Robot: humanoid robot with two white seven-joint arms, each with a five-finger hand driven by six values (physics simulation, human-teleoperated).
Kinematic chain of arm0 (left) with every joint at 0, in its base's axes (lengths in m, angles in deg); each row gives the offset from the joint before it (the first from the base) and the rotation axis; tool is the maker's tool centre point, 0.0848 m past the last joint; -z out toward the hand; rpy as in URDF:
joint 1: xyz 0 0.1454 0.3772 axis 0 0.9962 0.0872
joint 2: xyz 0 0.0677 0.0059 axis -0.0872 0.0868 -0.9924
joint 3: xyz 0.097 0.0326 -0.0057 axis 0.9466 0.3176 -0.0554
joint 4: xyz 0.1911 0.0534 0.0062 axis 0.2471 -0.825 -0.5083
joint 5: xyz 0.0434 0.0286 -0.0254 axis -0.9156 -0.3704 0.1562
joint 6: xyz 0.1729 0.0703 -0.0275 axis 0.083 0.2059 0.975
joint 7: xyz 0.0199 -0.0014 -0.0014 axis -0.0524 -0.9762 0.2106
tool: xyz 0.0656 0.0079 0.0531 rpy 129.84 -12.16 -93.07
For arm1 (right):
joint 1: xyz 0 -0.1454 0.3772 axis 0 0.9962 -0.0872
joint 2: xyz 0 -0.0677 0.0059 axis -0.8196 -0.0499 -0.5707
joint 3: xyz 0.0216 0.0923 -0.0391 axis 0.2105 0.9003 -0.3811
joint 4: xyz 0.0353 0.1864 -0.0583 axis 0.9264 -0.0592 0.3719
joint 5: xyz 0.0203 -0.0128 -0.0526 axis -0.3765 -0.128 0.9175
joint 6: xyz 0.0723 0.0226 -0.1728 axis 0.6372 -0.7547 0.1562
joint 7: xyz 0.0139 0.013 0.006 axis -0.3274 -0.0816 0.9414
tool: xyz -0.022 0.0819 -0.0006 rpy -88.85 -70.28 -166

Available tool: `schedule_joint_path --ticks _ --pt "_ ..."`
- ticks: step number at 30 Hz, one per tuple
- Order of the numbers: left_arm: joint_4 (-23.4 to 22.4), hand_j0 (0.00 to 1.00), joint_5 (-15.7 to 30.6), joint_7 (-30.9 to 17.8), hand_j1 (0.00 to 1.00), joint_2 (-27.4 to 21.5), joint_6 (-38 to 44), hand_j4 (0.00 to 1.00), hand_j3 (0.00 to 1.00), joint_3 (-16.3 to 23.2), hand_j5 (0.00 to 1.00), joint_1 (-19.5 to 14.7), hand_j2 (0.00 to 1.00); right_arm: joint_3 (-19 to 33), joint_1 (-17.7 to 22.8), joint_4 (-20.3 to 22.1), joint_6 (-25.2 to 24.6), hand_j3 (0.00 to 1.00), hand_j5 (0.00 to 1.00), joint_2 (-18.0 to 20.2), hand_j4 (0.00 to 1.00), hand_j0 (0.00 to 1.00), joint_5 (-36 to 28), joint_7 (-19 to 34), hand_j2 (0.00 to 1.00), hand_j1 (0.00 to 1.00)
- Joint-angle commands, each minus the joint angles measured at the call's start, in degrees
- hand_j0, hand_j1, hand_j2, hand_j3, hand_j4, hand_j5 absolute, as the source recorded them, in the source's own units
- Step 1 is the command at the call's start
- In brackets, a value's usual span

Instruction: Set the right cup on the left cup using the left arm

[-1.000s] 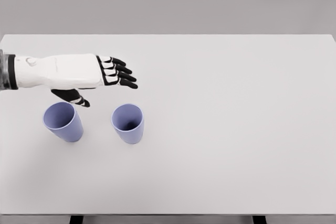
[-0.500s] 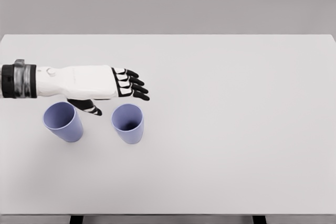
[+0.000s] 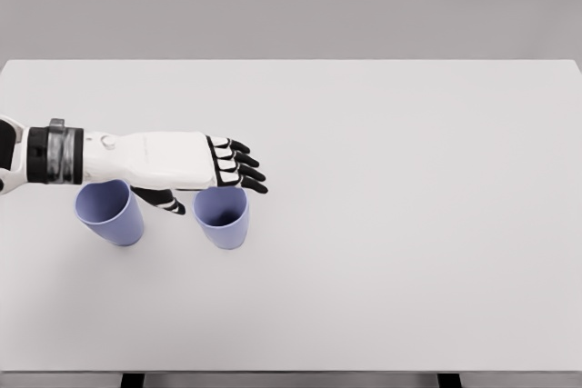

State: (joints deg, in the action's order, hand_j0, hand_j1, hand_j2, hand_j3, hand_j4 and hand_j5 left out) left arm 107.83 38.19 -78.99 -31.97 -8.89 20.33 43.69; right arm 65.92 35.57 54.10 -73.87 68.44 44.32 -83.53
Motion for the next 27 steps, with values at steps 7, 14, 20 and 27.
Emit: schedule_joint_path --ticks 7,14,20,27 --pt "0.00 1.00 -0.83 0.03 1.00 0.20 0.16 1.00 1.00 0.13 1.00 1.05 1.00 0.01 0.09 0.03 0.02 1.00 1.00 0.01 1.00 1.00 -0.04 0.00 1.00 1.00" --pt "0.00 1.00 -2.76 0.03 1.00 1.78 0.16 1.00 1.00 0.39 1.00 1.41 1.00 0.01 0.09 0.03 0.02 1.00 1.00 0.01 1.00 1.00 -0.04 0.00 1.00 1.00" --pt "0.00 1.00 -5.22 0.03 1.00 1.78 0.16 1.00 1.00 0.39 1.00 2.11 1.00 0.01 0.00 0.03 0.02 1.00 1.00 0.01 1.00 1.00 -0.04 0.00 1.00 1.00" --pt "0.00 1.00 -6.54 0.03 1.00 2.57 0.16 1.00 1.00 0.39 1.00 2.37 1.00 0.01 0.09 -0.05 0.02 1.00 1.00 0.01 1.00 1.00 -0.04 0.00 1.00 1.00"
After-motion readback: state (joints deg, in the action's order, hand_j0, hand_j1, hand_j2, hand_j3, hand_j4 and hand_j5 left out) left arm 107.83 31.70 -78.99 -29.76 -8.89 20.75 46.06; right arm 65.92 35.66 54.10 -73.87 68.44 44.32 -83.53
